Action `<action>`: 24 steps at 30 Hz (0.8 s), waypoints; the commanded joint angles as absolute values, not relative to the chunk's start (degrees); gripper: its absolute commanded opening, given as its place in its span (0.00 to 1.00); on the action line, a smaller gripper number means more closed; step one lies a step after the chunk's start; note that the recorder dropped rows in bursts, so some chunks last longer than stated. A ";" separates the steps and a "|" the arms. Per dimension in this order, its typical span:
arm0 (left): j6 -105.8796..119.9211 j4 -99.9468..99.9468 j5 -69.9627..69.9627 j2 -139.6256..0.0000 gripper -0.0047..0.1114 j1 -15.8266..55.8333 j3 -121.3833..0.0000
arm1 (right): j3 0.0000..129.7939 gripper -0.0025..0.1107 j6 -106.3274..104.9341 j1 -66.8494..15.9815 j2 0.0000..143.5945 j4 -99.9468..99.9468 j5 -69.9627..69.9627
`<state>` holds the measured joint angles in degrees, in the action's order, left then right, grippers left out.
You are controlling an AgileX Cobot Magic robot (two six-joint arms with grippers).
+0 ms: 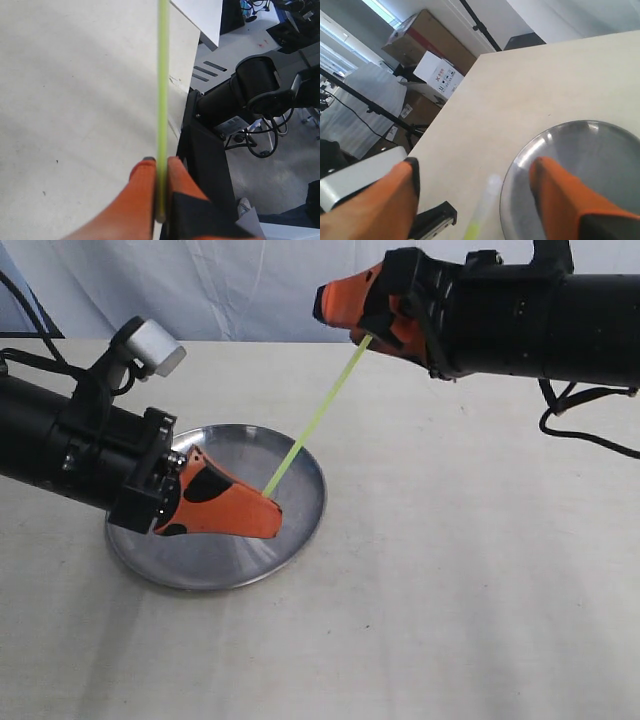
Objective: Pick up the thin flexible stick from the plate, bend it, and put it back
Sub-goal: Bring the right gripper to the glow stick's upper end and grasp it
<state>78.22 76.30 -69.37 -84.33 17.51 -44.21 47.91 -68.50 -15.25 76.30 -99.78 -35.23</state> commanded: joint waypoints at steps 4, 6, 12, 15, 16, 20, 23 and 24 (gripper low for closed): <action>78.64 77.05 -69.96 -83.65 0.04 17.85 -43.99 | 48.90 0.08 -69.02 -15.46 78.48 -99.95 -37.97; 78.64 77.05 -69.96 -83.65 0.04 17.85 -43.99 | 48.90 0.03 -69.02 -15.46 78.99 -99.95 -38.61; 78.64 77.04 -69.96 -83.65 0.04 17.85 -43.99 | 48.90 0.02 -70.21 -15.46 79.62 -99.95 -38.29; 78.39 77.04 -69.96 -83.65 0.04 17.85 -43.99 | 48.90 0.02 -71.88 -15.46 79.62 -99.95 -38.41; 78.39 77.04 -69.96 -83.65 0.04 17.85 -43.99 | 48.90 0.02 -72.67 -15.46 79.62 -99.95 -38.53; 78.40 78.38 -69.96 -83.65 0.04 17.85 -44.39 | 48.90 0.02 -73.97 -15.46 79.62 -99.95 -38.94; 78.40 78.78 -69.96 -83.65 0.04 17.85 -45.75 | 48.90 0.02 -73.97 -15.46 79.62 -97.96 -38.79; 78.40 78.78 -69.96 -83.65 0.04 17.85 -46.18 | 48.90 0.02 -73.97 -15.46 79.62 -97.69 -38.64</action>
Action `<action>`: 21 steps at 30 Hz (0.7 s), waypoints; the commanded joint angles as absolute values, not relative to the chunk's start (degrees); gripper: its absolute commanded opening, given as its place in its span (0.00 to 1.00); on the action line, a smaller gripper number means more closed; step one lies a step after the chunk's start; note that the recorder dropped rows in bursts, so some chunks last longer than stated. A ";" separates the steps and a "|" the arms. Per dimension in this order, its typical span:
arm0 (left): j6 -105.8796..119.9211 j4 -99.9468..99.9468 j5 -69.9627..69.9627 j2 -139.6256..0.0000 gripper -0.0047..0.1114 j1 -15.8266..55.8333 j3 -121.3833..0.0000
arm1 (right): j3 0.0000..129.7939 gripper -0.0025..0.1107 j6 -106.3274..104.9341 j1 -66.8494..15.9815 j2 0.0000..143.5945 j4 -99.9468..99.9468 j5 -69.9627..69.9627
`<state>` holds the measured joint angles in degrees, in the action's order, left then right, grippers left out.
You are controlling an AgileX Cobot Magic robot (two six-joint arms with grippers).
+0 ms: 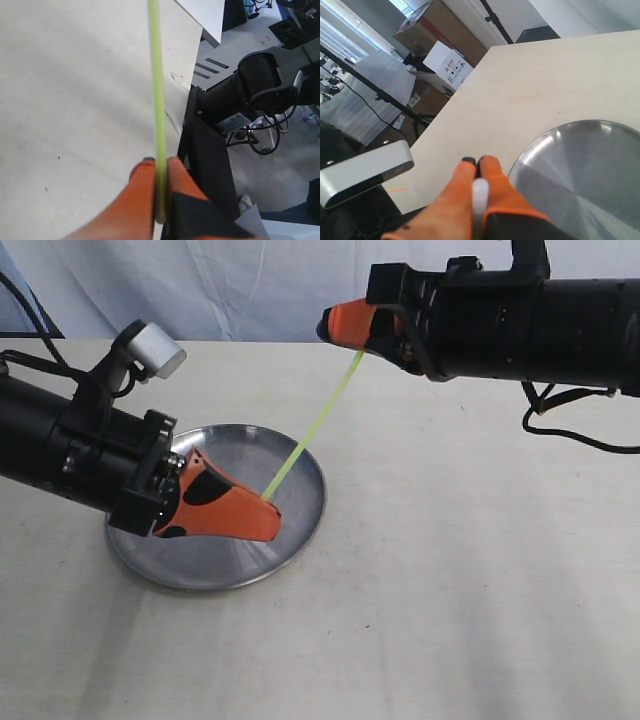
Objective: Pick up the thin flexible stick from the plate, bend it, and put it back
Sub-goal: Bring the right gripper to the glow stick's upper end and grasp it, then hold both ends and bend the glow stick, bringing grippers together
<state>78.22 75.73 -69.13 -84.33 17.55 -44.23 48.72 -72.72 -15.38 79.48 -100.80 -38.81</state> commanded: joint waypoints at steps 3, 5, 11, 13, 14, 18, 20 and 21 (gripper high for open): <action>78.51 78.78 -69.96 -83.65 0.04 17.85 -47.42 | 48.90 0.01 -73.97 -15.46 79.62 -97.46 -38.42; 79.33 78.99 -69.96 -83.65 0.04 17.85 -47.86 | 48.90 0.01 -73.97 -15.46 79.62 -97.46 -37.98; 83.07 81.50 -69.96 -83.65 0.04 17.85 -47.98 | 48.90 0.01 -75.24 -16.05 79.97 -97.23 -37.25; 83.68 81.77 -69.96 -83.65 0.04 17.85 -47.98 | 48.90 0.01 -75.44 -17.26 80.36 -97.13 -36.42; 83.77 81.89 -69.96 -83.65 0.04 17.85 -47.98 | 48.90 0.01 -75.98 -17.93 80.71 -97.13 -36.24; 84.09 82.68 -69.96 -83.65 0.04 17.85 -47.98 | 48.90 0.01 -77.21 -21.34 82.04 -97.29 -33.10; 84.19 82.68 -69.96 -83.65 0.04 17.85 -47.98 | 48.90 0.01 -78.11 -22.72 82.54 -98.12 -30.97; 84.58 82.80 -69.96 -83.65 0.04 17.85 -47.98 | 48.90 0.01 -78.41 -22.99 82.56 -98.22 -30.65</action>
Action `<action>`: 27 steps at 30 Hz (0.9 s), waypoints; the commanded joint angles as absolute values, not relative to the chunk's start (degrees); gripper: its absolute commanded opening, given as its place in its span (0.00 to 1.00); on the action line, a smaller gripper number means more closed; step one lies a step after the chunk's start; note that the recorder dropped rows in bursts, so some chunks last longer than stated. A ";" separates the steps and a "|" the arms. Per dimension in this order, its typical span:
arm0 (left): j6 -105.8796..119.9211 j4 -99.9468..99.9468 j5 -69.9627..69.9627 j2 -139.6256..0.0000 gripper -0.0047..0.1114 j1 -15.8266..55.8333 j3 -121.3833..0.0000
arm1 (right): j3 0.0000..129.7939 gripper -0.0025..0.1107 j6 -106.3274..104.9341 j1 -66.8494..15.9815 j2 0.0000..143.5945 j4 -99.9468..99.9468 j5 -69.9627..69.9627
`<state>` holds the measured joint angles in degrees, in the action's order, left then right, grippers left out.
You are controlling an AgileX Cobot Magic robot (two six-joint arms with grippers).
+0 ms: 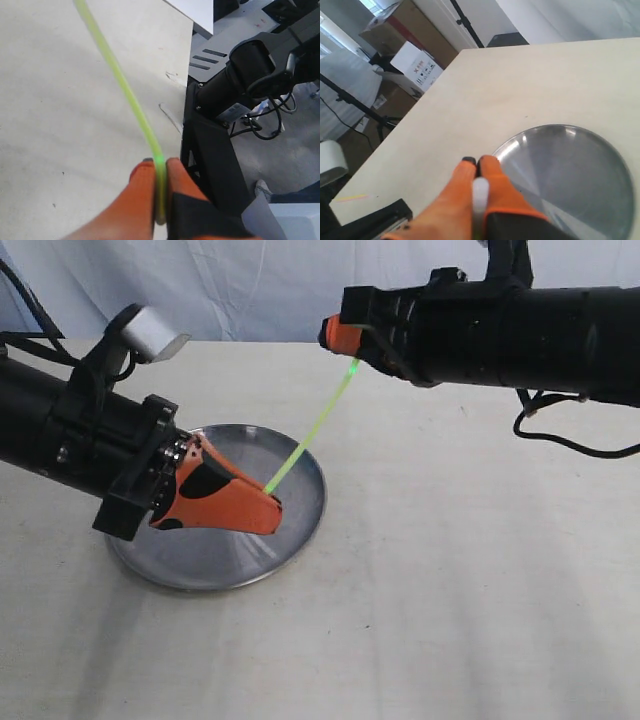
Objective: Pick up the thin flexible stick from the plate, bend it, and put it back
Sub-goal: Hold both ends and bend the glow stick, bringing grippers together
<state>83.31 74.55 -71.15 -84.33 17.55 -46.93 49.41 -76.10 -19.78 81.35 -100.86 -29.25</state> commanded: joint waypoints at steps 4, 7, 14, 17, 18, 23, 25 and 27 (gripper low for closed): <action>86.30 83.87 -69.96 -83.65 0.04 17.85 -47.98 | 48.90 0.01 -79.12 -24.13 82.77 -98.31 -31.08; 86.30 84.44 -69.96 -83.65 0.04 17.85 -48.06 | 48.90 0.01 -79.24 -24.13 82.89 -98.31 -31.09; 87.80 86.21 -69.96 -83.65 0.04 17.85 -48.10 | 48.90 0.01 -79.24 -24.13 82.89 -97.95 -31.68; 89.68 87.15 -69.96 -83.65 0.04 17.85 -48.10 | 48.90 0.01 -79.24 -24.13 82.89 -97.47 -32.66; 90.12 87.59 -69.96 -83.65 0.04 17.85 -48.10 | 48.90 0.01 -79.35 -24.13 82.89 -97.46 -32.64; 90.24 88.47 -69.91 -83.65 0.04 17.85 -48.10 | 48.90 0.01 -79.33 -24.13 82.89 -97.25 -32.64; 90.24 88.58 -68.47 -83.65 0.04 17.85 -48.10 | 48.90 0.01 -79.33 -24.13 82.89 -97.25 -32.64; 90.24 89.07 -67.37 -83.65 0.04 17.85 -48.10 | 48.90 0.01 -79.33 -24.13 82.89 -97.25 -32.64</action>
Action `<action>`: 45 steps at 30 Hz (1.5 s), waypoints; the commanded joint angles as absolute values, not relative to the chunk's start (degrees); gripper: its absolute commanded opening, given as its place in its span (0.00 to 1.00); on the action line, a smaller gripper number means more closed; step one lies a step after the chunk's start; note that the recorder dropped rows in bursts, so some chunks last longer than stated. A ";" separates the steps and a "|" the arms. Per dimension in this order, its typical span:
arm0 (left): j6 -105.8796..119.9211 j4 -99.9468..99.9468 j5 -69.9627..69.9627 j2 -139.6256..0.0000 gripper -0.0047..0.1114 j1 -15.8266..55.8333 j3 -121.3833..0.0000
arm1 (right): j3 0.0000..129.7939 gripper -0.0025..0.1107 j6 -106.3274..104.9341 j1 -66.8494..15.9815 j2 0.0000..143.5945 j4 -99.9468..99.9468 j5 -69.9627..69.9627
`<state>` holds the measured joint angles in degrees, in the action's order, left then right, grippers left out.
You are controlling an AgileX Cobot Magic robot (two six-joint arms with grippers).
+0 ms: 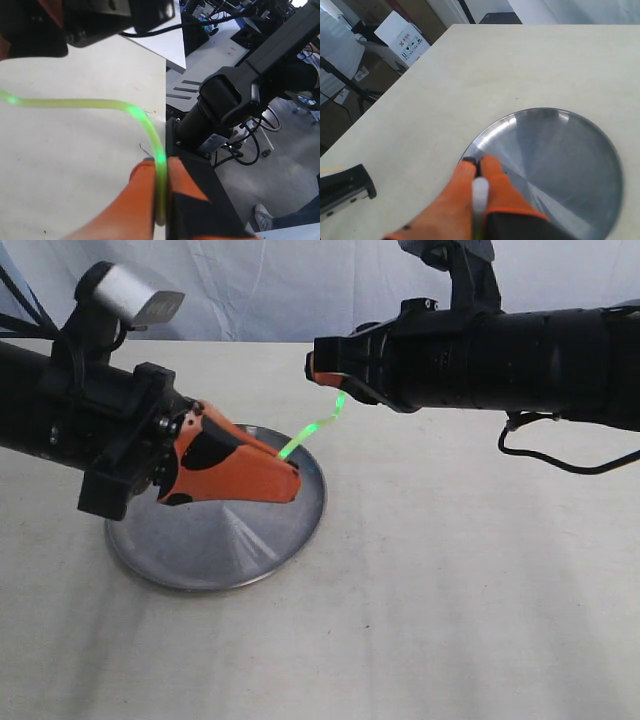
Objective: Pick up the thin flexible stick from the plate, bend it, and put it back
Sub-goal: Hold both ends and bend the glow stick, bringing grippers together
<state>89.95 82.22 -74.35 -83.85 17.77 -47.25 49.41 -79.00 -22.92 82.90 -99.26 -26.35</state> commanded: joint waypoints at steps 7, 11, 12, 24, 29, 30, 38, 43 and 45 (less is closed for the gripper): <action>90.24 89.17 -63.66 -83.65 0.04 17.85 -48.10 | 48.90 0.01 -79.33 -24.13 82.89 -97.25 -32.76; 90.13 89.17 -60.35 -83.65 0.04 17.85 -48.10 | 48.90 0.01 -79.33 -24.13 82.89 -97.25 -32.86; 90.13 89.17 -59.41 -83.65 0.04 17.85 -48.10 | 48.90 0.01 -79.33 -24.13 82.89 -97.25 -32.98; 90.02 90.42 -57.02 -83.65 0.04 17.85 -48.10 | 48.90 0.01 -79.33 -24.13 82.89 -97.54 -33.97; 89.72 88.88 -56.92 -83.65 0.04 17.85 -48.10 | 48.90 0.01 -79.33 -24.13 82.89 -97.52 -32.54; 88.88 88.27 -56.92 -83.65 0.04 17.85 -48.10 | 48.90 0.01 -79.33 -24.13 82.89 -97.52 -31.81; 83.20 81.11 -66.52 -83.65 0.04 17.85 -48.10 | 48.90 0.01 -79.46 -24.13 82.89 -99.04 -24.71; 79.59 80.86 -67.34 -83.65 0.04 17.85 -48.10 | 48.90 0.01 -81.90 -24.02 82.89 -99.95 -25.24; 77.83 79.96 -67.34 -83.65 0.04 17.85 -48.10 | 48.90 0.01 -81.90 -24.02 82.89 -99.95 -25.24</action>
